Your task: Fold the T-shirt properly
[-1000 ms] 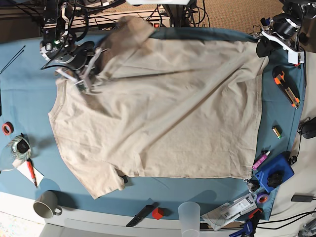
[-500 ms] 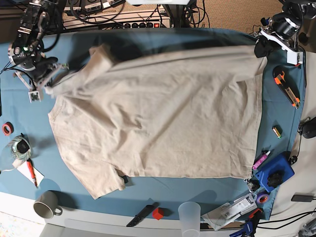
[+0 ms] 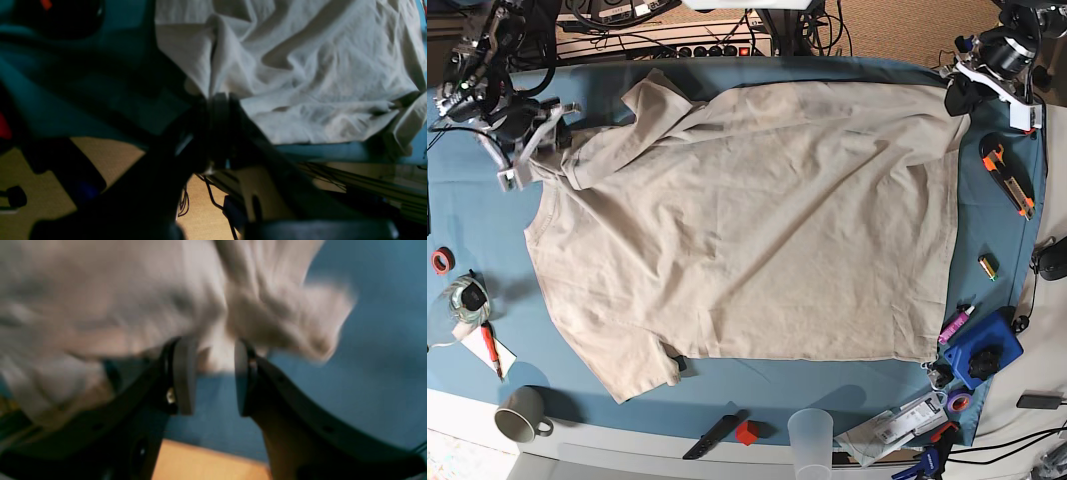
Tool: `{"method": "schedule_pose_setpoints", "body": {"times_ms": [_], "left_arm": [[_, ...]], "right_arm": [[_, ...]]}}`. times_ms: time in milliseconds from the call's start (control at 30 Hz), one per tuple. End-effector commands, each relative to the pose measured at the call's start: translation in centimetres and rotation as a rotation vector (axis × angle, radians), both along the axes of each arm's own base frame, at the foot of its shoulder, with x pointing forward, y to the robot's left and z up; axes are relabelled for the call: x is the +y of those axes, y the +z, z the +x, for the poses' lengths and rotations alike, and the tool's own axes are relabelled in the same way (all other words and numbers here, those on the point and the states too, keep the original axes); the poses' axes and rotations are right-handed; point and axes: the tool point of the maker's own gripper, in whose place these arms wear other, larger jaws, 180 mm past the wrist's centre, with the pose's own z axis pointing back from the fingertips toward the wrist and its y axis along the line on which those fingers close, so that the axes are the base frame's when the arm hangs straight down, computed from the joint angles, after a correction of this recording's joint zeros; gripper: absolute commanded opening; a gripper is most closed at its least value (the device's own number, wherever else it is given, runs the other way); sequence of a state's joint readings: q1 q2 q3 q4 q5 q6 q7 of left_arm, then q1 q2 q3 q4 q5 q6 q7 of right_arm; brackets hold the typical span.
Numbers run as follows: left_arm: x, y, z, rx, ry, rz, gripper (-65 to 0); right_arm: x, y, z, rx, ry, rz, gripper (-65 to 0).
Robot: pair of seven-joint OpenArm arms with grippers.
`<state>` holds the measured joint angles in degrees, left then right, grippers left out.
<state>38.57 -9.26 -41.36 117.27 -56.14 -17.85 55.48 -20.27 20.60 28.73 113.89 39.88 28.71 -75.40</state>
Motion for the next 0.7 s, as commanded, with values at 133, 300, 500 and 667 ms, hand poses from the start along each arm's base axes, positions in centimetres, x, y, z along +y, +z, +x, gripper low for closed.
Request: {"method": "schedule_pose_setpoints", "body": {"times_ms": [133, 300, 500, 667], "left_arm": [[0.0, 0.7, 0.1, -0.015, -0.014, 0.003, -65.0], [-0.1, 0.8, 0.1, -0.021, -0.013, -0.008, -65.0], [-0.2, 0.8, 0.2, -0.022, -0.013, -0.01, -65.0], [-0.2, 0.8, 0.2, -0.022, -0.013, -0.011, -65.0]], "right_arm": [[0.3, 1.7, 1.6, -0.102, 0.022, -0.004, -45.3], [3.2, -0.7, 1.0, -0.043, 0.056, 0.062, -45.3], [8.4, -3.9, 0.0, 0.038, 0.201, 0.03, -45.2], [8.2, -5.7, 0.0, 0.074, 0.185, -0.152, -45.2]]}}
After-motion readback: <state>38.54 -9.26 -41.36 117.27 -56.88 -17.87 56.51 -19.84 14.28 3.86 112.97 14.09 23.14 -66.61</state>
